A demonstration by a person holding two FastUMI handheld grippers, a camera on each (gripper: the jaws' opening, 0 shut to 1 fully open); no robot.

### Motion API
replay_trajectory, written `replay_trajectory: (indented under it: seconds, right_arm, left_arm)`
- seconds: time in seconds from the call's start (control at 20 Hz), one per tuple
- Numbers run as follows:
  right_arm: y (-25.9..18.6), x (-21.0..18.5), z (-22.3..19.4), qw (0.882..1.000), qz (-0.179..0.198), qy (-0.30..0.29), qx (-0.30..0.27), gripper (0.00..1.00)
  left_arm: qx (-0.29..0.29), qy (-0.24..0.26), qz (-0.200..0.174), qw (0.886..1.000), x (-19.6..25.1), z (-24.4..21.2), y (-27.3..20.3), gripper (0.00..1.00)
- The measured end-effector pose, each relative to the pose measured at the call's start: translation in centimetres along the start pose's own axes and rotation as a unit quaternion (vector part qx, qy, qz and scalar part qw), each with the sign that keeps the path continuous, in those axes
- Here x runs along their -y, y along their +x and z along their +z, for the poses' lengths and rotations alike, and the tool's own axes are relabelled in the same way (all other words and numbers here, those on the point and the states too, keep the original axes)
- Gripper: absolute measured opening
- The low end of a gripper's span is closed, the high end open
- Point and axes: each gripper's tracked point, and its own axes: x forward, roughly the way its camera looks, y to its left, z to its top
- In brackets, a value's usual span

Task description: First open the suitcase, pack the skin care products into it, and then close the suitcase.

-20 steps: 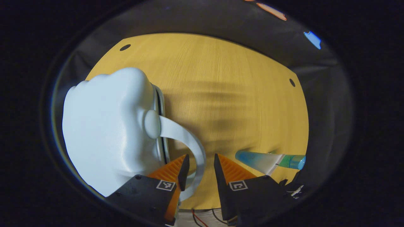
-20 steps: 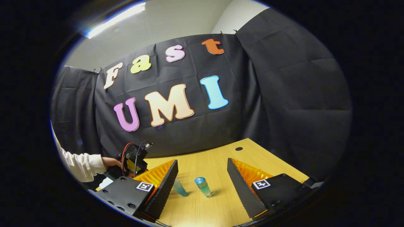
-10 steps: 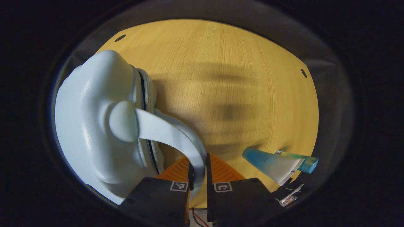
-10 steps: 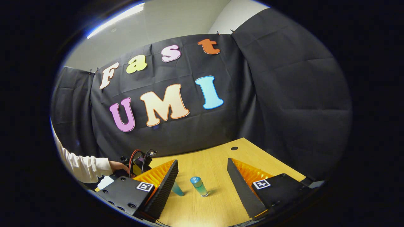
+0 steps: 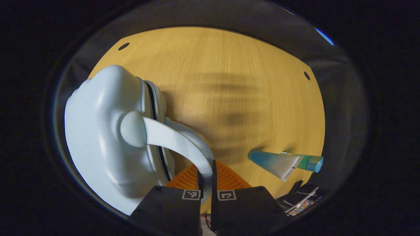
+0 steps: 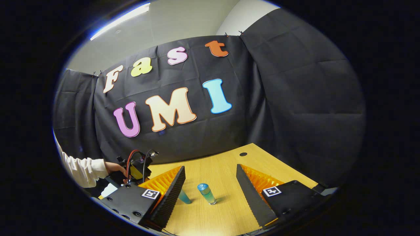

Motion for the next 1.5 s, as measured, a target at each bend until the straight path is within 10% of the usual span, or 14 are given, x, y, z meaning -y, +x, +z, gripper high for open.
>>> replay_trajectory:
  seconds: [0.65,1.0,1.5]
  right_arm:
    - [1.2,-5.0,-0.4,0.997,0.071,-0.007,-0.003,0.98]
    - [2.5,-9.2,-0.5,0.993,0.122,-0.009,-0.008,0.98]
    - [4.1,-11.9,-0.9,0.993,0.117,-0.016,-0.006,0.98]
  left_arm:
    - [0.173,-0.047,-0.05,0.983,-6.9,3.5,-20.3,0.03]
    - [0.271,-0.098,0.046,0.957,-22.3,3.0,-29.1,0.03]
    - [0.274,-0.101,0.159,0.943,-38.6,0.1,-26.8,0.03]
